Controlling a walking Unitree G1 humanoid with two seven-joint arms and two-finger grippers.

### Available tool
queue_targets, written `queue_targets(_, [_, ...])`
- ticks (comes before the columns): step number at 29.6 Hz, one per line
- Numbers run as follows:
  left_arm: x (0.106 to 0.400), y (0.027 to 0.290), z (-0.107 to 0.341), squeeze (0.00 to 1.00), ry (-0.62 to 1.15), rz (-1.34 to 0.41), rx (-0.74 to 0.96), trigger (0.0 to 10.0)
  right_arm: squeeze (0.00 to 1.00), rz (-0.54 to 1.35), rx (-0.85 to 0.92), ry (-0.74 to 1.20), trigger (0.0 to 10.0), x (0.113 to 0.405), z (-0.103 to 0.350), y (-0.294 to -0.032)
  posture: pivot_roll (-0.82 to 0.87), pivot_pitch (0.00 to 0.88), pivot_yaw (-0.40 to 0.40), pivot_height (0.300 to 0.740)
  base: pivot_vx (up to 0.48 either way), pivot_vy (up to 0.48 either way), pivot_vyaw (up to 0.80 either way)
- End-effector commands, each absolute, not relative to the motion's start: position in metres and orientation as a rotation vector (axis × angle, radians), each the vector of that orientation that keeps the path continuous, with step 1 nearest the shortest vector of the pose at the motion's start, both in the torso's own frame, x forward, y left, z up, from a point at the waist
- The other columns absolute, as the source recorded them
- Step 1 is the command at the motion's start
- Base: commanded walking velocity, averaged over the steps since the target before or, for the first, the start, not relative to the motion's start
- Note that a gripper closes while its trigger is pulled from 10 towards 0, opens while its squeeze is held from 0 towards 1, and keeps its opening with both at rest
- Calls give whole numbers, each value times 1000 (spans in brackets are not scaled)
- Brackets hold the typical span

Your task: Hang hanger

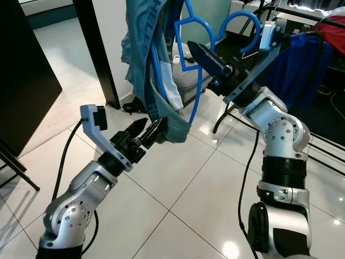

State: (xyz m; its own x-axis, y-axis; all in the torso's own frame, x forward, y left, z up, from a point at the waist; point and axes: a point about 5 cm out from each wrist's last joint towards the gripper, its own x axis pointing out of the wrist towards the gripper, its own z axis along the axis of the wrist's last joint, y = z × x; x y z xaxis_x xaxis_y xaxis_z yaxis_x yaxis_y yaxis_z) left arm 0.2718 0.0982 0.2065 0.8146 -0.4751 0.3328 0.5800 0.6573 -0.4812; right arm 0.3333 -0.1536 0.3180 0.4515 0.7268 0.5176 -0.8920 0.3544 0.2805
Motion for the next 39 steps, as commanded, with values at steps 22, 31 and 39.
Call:
queue_targets(22, [273,99,207,0,-223,-611,-653,0,0,1081,569,-345,10000,330,321,-153,-63,86,-39,740,0,0,0])
queue_targets(31, [270,96,211,0,-245,-650,-659,0,0,1076,569,-345,10000,330,321,-154,-64,90,-40,740,0,0,0])
queue_targets(39, [264,91,217,1000,-268,-721,-674,10000,0,1076,568,-345,10000,330,322,-154,-66,93,-40,740,0,0,0])
